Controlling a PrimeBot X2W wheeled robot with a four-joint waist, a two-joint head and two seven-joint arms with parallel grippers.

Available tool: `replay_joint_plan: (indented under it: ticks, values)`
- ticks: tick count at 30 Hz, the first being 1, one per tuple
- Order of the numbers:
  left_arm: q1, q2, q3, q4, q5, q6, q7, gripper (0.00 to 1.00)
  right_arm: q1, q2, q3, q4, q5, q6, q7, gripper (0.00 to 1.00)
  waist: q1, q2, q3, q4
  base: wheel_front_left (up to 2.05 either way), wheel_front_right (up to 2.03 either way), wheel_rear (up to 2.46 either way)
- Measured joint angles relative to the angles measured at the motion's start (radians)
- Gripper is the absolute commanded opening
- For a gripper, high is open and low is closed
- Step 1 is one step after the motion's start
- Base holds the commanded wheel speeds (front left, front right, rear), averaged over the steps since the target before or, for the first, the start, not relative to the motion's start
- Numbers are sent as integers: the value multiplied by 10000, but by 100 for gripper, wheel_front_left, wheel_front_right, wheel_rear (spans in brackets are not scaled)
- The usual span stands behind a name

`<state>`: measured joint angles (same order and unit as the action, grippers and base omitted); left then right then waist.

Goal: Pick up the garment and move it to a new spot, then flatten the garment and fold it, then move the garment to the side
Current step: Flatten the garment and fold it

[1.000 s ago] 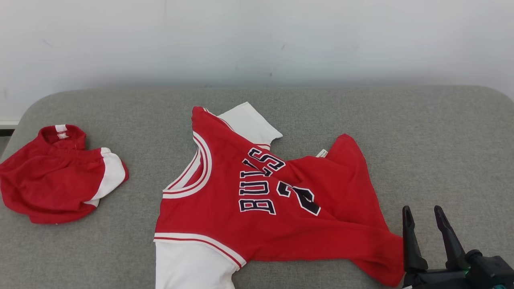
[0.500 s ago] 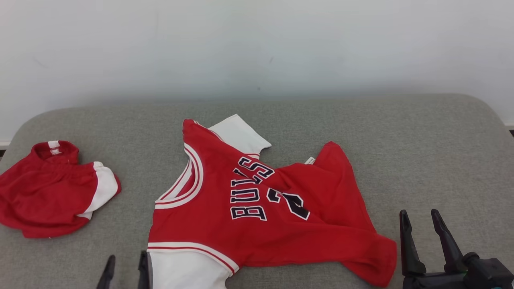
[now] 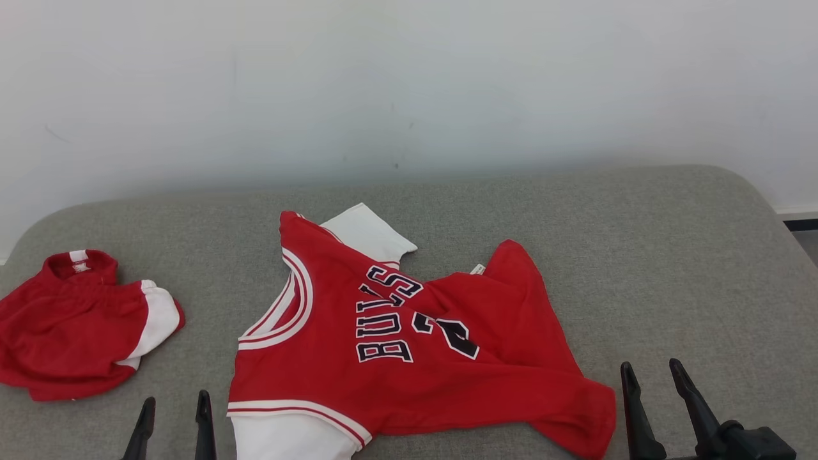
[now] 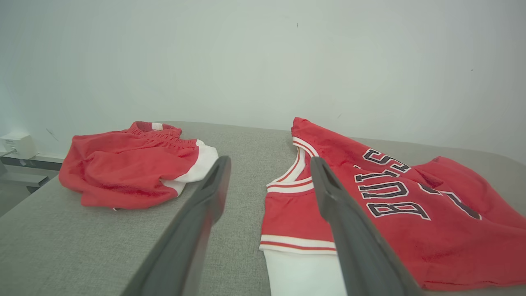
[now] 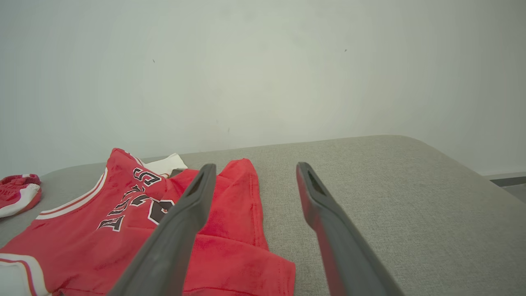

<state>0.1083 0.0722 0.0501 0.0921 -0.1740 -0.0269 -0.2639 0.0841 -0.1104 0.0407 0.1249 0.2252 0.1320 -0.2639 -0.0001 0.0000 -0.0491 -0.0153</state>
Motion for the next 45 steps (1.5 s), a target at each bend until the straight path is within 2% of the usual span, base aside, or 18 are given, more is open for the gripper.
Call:
replay_joint_plan:
  ticks: [3, 14, 24, 36, 40, 45]
  values:
    - [0, 54, 77, 138, 159, 4, 0, 100, 30, -82, 90, 128, 0, 0, 56, 100, 0, 0, -79, -7, 0, 0, 0]
    - [476, 355, 117, 27, 142, -514, 0, 100, 410, -376, 100, -125, 12, 0, 261, 100, 0, 0, -260, 134, 0, 0, 0]
    - [601, 349, 88, 58, 157, -539, 0, 100, 481, -334, 125, -259, 25, 0, 414, 100, 1, 0, -258, 362, 0, 0, 0]
    - [535, 286, 8, 242, 217, -587, 0, 100, 485, -326, 119, -138, 52, 0, 435, 100, 1, 1, -168, 301, 0, 0, 0]
    - [536, 253, -205, 550, 203, -656, 0, 100, 485, -328, -29, 134, 163, 0, 435, 100, 1, 1, -129, 297, 0, 0, 0]
    - [542, 230, -761, 1523, 146, -811, 2, 100, 356, -441, -82, 1214, 389, 0, 422, 100, 1, 1, -4, 258, 0, 0, 0]
